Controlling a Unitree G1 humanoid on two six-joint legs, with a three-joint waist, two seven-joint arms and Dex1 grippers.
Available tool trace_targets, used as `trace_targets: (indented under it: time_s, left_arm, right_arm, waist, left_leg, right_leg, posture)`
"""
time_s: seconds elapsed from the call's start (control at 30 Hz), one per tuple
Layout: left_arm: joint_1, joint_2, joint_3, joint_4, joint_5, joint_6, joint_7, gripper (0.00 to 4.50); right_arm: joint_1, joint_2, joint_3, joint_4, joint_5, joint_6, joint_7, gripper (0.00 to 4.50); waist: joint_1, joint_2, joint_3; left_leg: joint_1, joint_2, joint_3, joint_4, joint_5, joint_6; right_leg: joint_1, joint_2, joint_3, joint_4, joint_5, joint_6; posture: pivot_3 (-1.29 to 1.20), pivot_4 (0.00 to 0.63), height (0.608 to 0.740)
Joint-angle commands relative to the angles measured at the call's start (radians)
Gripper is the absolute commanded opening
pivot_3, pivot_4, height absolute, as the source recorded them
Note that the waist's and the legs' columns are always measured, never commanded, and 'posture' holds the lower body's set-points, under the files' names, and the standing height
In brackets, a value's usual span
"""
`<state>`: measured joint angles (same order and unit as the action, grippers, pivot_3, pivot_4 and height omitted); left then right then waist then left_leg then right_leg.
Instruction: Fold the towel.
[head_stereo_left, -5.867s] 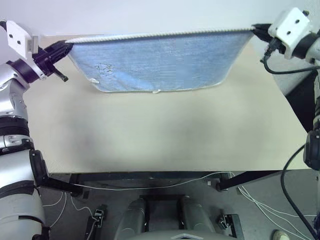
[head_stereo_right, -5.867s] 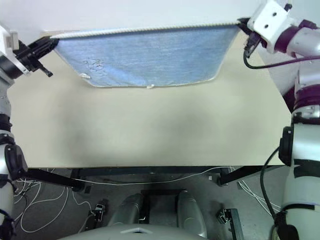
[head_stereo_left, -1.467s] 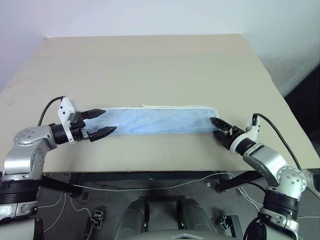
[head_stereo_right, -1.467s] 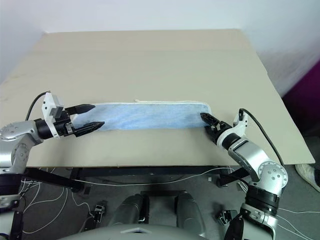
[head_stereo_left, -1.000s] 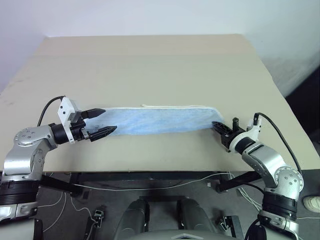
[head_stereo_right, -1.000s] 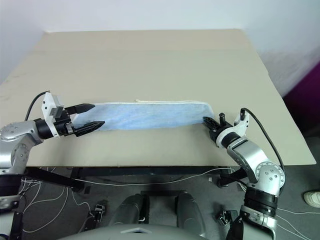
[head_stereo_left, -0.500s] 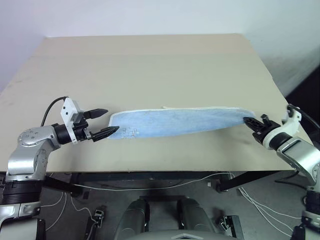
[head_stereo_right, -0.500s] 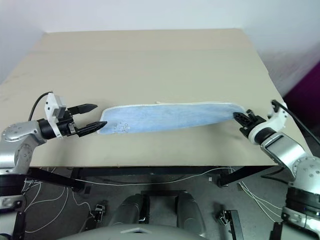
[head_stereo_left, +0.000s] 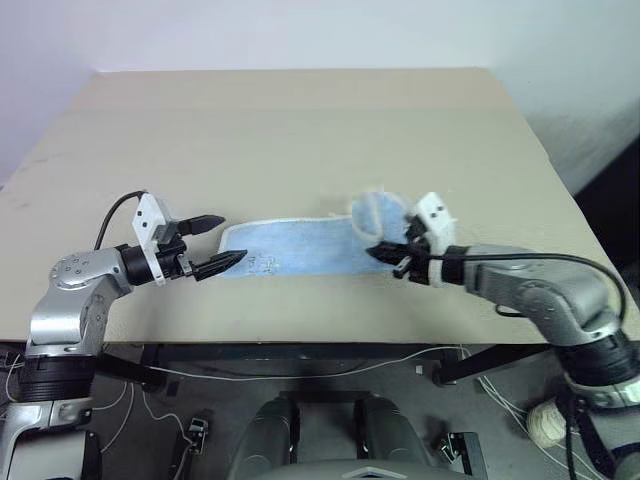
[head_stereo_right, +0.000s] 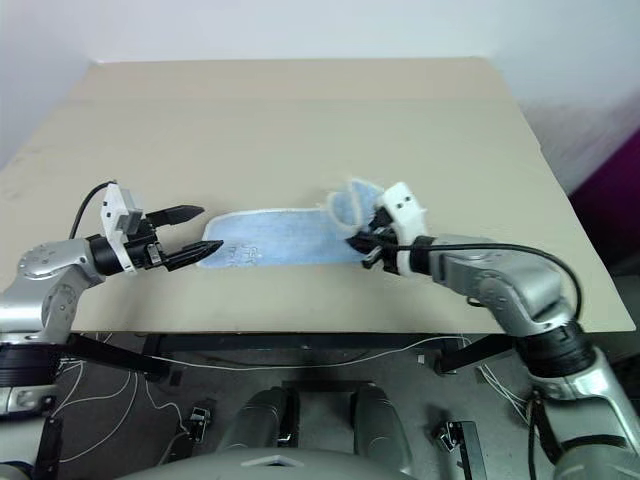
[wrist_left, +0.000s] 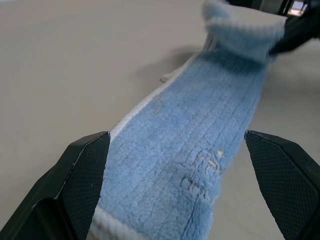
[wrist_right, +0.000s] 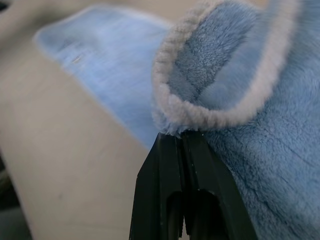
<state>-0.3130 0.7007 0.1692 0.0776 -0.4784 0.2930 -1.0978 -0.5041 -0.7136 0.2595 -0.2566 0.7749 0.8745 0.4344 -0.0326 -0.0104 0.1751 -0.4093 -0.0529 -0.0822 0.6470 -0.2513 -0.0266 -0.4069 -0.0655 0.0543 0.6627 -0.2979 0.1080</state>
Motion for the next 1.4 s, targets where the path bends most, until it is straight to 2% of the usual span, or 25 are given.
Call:
trace_targets:
  time_s: [0.03,0.2,0.47,0.73,0.83,1.0,1.1,1.2,1.27,1.4]
  left_arm:
    - [0.014,-0.001,0.013,-0.051,-0.005,-0.015,0.01,4.5]
    - [0.057,-0.002,0.028,-0.079,-0.013,-0.016,0.02,4.5]
    - [0.063,-0.01,0.019,-0.084,-0.012,-0.021,0.03,4.5]
    - [0.055,-0.008,0.018,-0.076,-0.011,-0.023,0.023,4.5]
    - [0.054,-0.008,0.018,-0.073,-0.011,-0.023,0.021,4.5]
    - [0.063,-0.007,0.025,-0.078,-0.013,-0.02,0.025,4.5]
    - [0.09,-0.011,0.059,-0.094,-0.036,-0.003,0.049,4.5]
    - [0.121,-0.028,0.102,-0.121,-0.081,0.029,0.083,4.5]
    - [0.144,-0.055,0.137,-0.15,-0.132,0.07,0.126,4.5]
    - [0.178,-0.107,0.189,-0.207,-0.21,0.145,0.225,4.5]
  right_arm:
    - [-0.042,0.038,0.06,0.065,-0.135,-0.061,0.065,0.03]
    - [-0.059,0.1,0.066,0.097,-0.207,-0.067,0.123,0.03]
    - [-0.093,0.199,0.054,0.111,-0.291,-0.056,0.141,0.03]
    - [-0.064,0.224,0.047,0.095,-0.335,-0.046,0.165,0.03]
    - [-0.056,0.231,0.018,0.076,-0.314,-0.026,0.183,0.61]
    - [-0.026,0.213,-0.062,-0.014,-0.268,0.004,0.207,2.31]
    - [-0.001,0.203,-0.174,-0.096,-0.191,0.026,0.215,3.31]
    - [-0.026,0.233,-0.243,-0.069,-0.176,0.026,0.168,3.21]
    - [-0.058,0.261,-0.254,0.006,-0.203,-0.002,0.146,2.65]
    - [-0.081,0.313,-0.2,0.148,-0.28,-0.122,0.167,1.26]
  waist:
    - [0.002,0.0,0.0]
    - [0.014,0.0,0.0]
    - [0.016,0.0,0.0]
    - [0.015,0.0,0.0]
    - [0.015,0.0,0.0]
    - [0.016,0.0,0.0]
    - [0.017,0.0,0.0]
    - [0.014,0.0,0.0]
    - [0.012,0.0,0.0]
    - [0.014,0.0,0.0]
  left_leg:
    - [0.0,0.0,0.0,0.0,0.0,0.0]
    - [0.0,-0.001,0.0,0.0,0.0,0.0]
    - [0.0,-0.001,0.0,0.0,0.0,0.0]
    - [0.0,-0.001,0.0,0.0,0.0,0.0]
    - [0.0,-0.001,0.0,0.0,0.0,0.0]
    - [0.0,-0.001,0.0,0.0,0.0,0.0]
    - [0.0,-0.001,0.0,0.0,0.0,0.0]
    - [0.0,-0.001,0.0,-0.001,0.0,0.0]
    - [0.0,-0.001,0.0,-0.001,0.0,0.0]
    - [0.0,-0.001,0.0,-0.001,0.0,0.0]
  right_leg:
    - [0.0,0.0,0.0,0.0,0.0,0.0]
    - [-0.001,-0.001,0.0,0.0,0.0,0.0]
    - [-0.001,-0.001,0.0,0.0,0.0,0.0]
    - [-0.001,-0.001,0.0,0.0,0.0,0.0]
    - [-0.001,-0.001,0.0,0.0,0.0,0.0]
    - [-0.001,-0.001,0.0,0.0,0.0,0.0]
    - [-0.001,-0.001,0.0,0.0,0.0,0.0]
    - [-0.001,-0.001,0.0,0.0,0.0,0.0]
    - [-0.001,-0.001,0.0,0.0,0.0,0.0]
    - [-0.001,-0.001,0.0,0.0,0.0,0.0]
  posture:
    - [0.0,0.15,0.74]
    - [0.0,0.15,0.74]
    - [0.0,0.15,0.74]
    - [0.0,0.15,0.74]
    - [0.0,0.15,0.74]
    - [0.0,0.15,0.74]
    - [0.0,0.15,0.74]
    - [0.0,0.15,0.74]
    - [0.0,0.15,0.74]
    - [0.0,0.15,0.74]
